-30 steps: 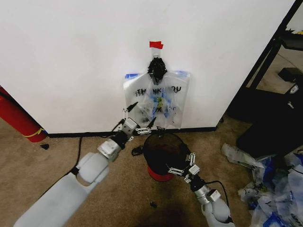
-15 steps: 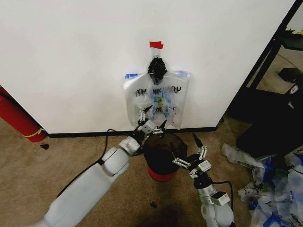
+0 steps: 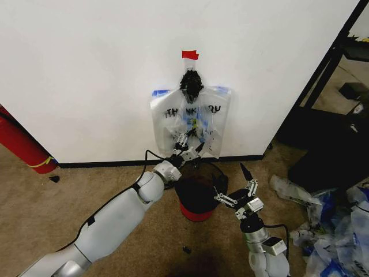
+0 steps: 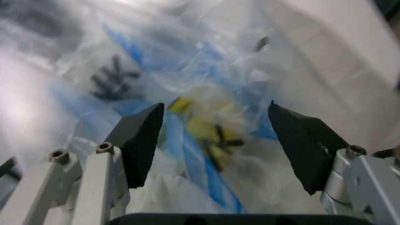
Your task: Pick up the garbage bag from the wall and place it over the trash bin.
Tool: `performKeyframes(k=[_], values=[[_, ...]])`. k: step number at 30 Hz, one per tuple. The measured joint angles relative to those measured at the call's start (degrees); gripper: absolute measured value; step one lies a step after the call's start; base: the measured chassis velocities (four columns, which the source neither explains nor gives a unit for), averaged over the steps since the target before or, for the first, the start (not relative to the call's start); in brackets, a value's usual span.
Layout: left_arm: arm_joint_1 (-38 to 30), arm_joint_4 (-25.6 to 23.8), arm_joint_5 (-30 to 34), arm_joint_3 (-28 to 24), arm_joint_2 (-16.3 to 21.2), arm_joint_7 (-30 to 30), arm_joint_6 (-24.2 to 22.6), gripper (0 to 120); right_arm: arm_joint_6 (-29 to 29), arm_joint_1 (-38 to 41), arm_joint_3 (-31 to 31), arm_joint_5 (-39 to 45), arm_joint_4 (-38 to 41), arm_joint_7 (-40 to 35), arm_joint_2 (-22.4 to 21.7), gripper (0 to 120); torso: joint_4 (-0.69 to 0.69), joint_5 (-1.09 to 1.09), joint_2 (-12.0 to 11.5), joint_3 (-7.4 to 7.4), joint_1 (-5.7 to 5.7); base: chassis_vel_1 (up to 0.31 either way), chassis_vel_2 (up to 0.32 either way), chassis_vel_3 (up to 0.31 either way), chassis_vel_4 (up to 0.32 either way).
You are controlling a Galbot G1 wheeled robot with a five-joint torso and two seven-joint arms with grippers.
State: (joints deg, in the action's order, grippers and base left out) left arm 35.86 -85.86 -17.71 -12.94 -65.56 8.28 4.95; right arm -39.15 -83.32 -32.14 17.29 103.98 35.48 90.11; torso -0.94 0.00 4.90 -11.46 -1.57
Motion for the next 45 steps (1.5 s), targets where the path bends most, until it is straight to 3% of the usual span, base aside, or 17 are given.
performKeyframes(k=[4,13,24,31,38,41,43,45], values=[[0.3,-0.5,0.2,-0.5,0.2,3.4,-5.3,69,-0.1,0.4,0.3,0.0,-0.6,0.4,0.1,100,0.0,0.0,0.0,0.0,0.0,0.0,0.0,0.0,0.0],[0.6,-0.9,0.4,-0.5,0.9,4.4,-7.2,66,-0.2,0.6,0.5,0.0,-1.1,0.8,0.1,100,0.0,0.0,0.0,0.0,0.0,0.0,0.0,0.0,0.0],[0.8,-2.1,1.5,-1.6,0.9,8.7,-12.2,28,-0.7,0.1,0.5,0.0,-1.3,1.1,0.1,100,-0.01,0.0,0.0,0.0,0.0,0.0,0.0,0.0,0.0],[1.2,-4.0,4.7,-1.7,1.3,9.6,-12.3,4,-0.7,0.1,0.7,-0.1,-1.3,1.2,0.3,100,-0.01,0.0,0.0,0.0,0.0,0.0,0.0,0.0,0.0],[3.2,-7.4,15.0,0.2,0.7,12.3,-7.8,0,-0.6,0.3,0.8,0.4,-1.7,0.9,0.3,100,-0.01,0.0,0.0,0.0,0.0,0.0,0.0,0.0,0.0],[5.9,-11.5,29.6,1.7,0.1,10.7,-1.5,0,-0.3,0.5,0.9,1.3,-1.3,0.4,0.2,100,0.0,0.0,0.0,0.0,0.0,0.0,0.0,0.0,0.0],[8.5,-13.8,39.1,3.5,-1.0,5.3,4.1,0,0.2,0.9,1.0,2.3,-0.9,-0.4,0.1,100,-0.02,0.0,0.0,0.0,0.0,0.0,0.0,0.0,0.0],[10.1,-14.9,42.7,4.7,-1.6,2.0,6.3,0,0.5,1.1,1.2,3.2,-0.7,-1.0,-0.1,100,-0.02,0.0,0.0,0.0,0.0,0.0,0.0,0.0,0.0]])
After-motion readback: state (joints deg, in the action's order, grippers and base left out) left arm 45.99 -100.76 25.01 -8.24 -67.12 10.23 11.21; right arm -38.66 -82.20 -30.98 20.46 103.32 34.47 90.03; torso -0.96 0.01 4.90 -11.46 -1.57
